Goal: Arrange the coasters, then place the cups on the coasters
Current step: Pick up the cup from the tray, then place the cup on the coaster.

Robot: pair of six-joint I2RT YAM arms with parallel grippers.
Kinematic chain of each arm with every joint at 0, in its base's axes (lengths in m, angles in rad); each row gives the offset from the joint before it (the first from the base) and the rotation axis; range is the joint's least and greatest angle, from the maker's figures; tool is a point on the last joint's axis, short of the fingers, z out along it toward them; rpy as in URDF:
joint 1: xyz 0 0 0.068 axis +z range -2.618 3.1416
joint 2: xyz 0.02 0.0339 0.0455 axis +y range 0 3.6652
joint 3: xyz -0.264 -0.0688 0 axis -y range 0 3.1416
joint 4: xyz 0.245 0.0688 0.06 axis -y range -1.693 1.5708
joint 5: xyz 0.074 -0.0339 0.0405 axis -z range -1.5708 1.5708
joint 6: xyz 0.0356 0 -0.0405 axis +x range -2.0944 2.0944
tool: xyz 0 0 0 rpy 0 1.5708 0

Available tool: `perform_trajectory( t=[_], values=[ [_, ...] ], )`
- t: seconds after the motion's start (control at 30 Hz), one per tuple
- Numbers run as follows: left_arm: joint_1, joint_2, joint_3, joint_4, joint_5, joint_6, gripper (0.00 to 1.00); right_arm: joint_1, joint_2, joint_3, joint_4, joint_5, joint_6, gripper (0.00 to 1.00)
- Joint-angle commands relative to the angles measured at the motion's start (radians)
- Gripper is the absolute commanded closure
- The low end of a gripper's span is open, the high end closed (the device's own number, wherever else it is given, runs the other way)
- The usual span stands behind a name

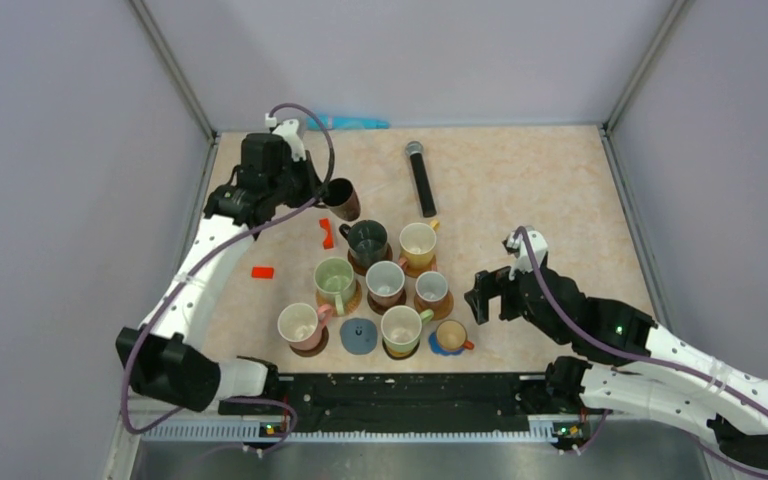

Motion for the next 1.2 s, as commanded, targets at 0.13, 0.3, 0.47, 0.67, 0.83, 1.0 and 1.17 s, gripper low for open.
perform_trajectory(
  t=[0.13,0.3,0.47,0.67,0.83,1.0,1.17],
  values=[
    [-0.083,-0.317,-0.183,-0.096,-0.032,-0.046,1.00,-0.005,0.009,-0.003,0.033,0.026,0.003,0.01],
    [-0.151,-0.469,-0.267,-0.169,-0.089,-0.084,1.00,-0.006,0.019,-0.004,0.029,0.026,0.006,0.01],
    [-0.238,-0.598,-0.379,-0.203,-0.127,-0.155,1.00,-0.006,0.036,-0.005,0.026,0.027,0.010,0.01],
    [-0.363,-0.700,-0.489,-0.220,-0.249,-0.252,1.00,-0.006,0.058,0.000,0.016,0.035,0.014,0.01],
    [-0.428,-0.728,-0.519,-0.245,-0.311,-0.298,1.00,-0.006,0.058,0.000,0.011,0.039,0.024,0.01],
    [-0.475,-0.743,-0.550,-0.228,-0.340,-0.333,1.00,-0.006,0.062,-0.002,0.010,0.046,0.025,0.01],
    [-0.541,-0.711,-0.564,-0.213,-0.353,-0.368,1.00,-0.006,0.074,0.000,0.009,0.048,0.026,0.01]
  ],
)
